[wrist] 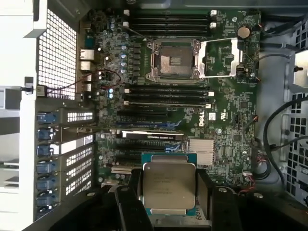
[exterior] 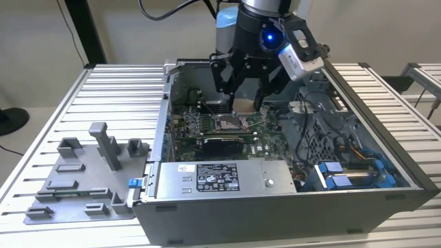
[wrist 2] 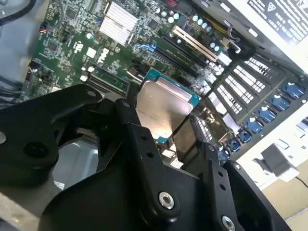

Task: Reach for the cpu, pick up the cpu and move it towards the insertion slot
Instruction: 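Pick up the cpu and move it towards the insertion slot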

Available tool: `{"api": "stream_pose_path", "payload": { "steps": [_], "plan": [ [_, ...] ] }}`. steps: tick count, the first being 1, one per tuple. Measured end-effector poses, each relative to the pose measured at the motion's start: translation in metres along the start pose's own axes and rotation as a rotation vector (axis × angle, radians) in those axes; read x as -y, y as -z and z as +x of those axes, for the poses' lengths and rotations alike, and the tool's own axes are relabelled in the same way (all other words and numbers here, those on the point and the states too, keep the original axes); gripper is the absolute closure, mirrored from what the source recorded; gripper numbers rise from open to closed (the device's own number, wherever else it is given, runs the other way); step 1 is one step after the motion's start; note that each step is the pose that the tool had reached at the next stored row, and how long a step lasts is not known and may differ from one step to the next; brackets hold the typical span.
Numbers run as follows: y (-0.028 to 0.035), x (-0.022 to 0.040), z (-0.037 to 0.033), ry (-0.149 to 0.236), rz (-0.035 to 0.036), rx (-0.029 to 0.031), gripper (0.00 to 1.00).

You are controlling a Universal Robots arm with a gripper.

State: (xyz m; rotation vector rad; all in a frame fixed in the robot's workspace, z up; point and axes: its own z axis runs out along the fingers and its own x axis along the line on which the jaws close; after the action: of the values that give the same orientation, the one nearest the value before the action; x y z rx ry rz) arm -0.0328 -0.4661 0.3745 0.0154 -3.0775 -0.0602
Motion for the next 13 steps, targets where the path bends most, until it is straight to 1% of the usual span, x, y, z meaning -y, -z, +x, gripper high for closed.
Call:
{"api": "stream_pose_path", "payload": {
  "steps": [8,13],
  "plan": [
    [0.0011,0.0001,-0.0168,0.000,0.0001,-0.0008,1.00],
    [0.0016,0.0002,-0.0251,0.000,0.0000,-0.0010,1.00]
  ]
}}
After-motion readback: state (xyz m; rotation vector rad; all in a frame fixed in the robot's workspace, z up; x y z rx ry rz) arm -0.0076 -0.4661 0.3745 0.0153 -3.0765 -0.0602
